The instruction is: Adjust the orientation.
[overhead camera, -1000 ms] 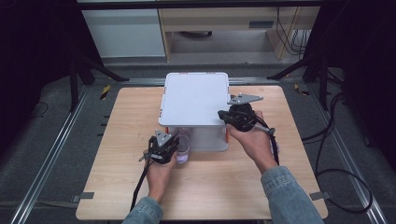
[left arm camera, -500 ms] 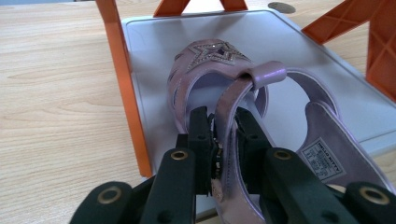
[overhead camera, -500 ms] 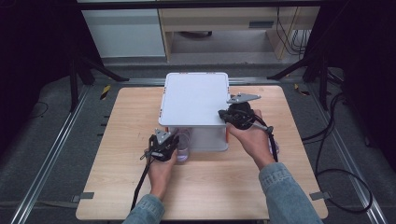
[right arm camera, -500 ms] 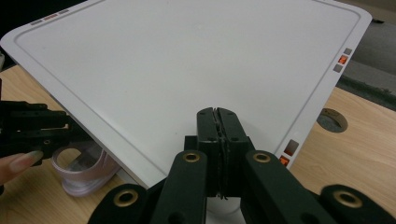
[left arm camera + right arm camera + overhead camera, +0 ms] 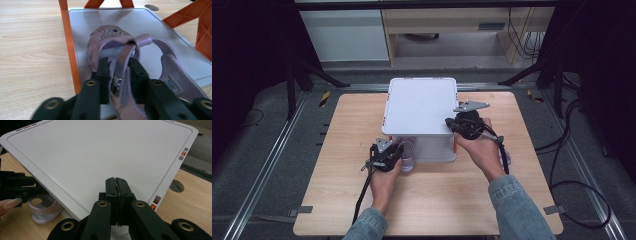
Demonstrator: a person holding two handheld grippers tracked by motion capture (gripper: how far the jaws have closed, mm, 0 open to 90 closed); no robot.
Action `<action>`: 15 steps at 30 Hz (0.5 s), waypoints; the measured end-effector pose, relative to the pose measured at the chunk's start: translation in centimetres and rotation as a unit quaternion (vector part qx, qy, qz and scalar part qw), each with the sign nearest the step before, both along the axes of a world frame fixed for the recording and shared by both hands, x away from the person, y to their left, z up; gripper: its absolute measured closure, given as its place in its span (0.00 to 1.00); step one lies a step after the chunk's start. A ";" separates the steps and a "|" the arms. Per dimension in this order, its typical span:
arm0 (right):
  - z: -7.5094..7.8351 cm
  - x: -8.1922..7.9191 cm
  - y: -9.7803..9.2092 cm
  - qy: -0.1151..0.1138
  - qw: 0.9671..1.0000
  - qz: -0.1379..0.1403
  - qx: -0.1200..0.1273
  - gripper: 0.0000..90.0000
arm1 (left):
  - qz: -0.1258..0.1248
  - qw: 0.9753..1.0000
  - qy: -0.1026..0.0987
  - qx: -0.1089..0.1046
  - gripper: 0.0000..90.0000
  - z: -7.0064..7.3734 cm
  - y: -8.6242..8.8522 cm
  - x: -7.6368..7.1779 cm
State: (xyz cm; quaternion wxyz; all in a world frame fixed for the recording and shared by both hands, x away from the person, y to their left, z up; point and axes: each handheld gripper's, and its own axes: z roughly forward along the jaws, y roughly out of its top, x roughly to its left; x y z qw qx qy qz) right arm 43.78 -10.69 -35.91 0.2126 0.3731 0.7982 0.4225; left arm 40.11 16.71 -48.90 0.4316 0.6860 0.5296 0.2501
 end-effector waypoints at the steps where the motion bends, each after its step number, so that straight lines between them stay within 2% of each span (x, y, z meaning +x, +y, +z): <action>1: 0.0 0.0 0.0 0.000 1.000 0.000 0.000 1.00 | -0.002 1.000 0.000 -0.001 0.75 0.1 0.0 -0.1; 6: 0.0 -0.1 0.1 -0.001 1.000 -0.002 -0.004 1.00 | -0.007 1.000 -0.003 -0.005 0.66 0.7 0.2 -0.7; 9: 0.0 -0.1 0.1 -0.003 1.000 -0.002 -0.006 1.00 | -0.009 1.000 -0.012 -0.007 0.64 1.2 0.4 -1.3; 10: 0.0 -0.1 0.2 -0.003 1.000 -0.002 -0.007 1.00 | -0.014 1.000 -0.020 -0.009 0.64 1.7 0.5 -1.9; 12: 0.0 -0.1 0.2 -0.004 1.000 -0.002 -0.008 1.00 | -0.018 1.000 -0.018 -0.013 0.64 2.0 0.6 -2.3; 13: 0.0 -0.1 0.2 -0.003 1.000 -0.002 -0.008 1.00 | -0.028 0.999 -0.012 -0.016 0.66 2.5 0.8 -3.1; 14: 0.0 -0.1 0.2 -0.003 1.000 -0.003 -0.008 1.00 | -0.028 0.999 -0.012 -0.016 0.68 2.5 0.8 -3.1; 15: 0.0 -0.1 0.2 -0.004 1.000 -0.003 -0.009 1.00 | -0.044 0.999 -0.009 -0.010 0.73 2.8 0.8 -4.0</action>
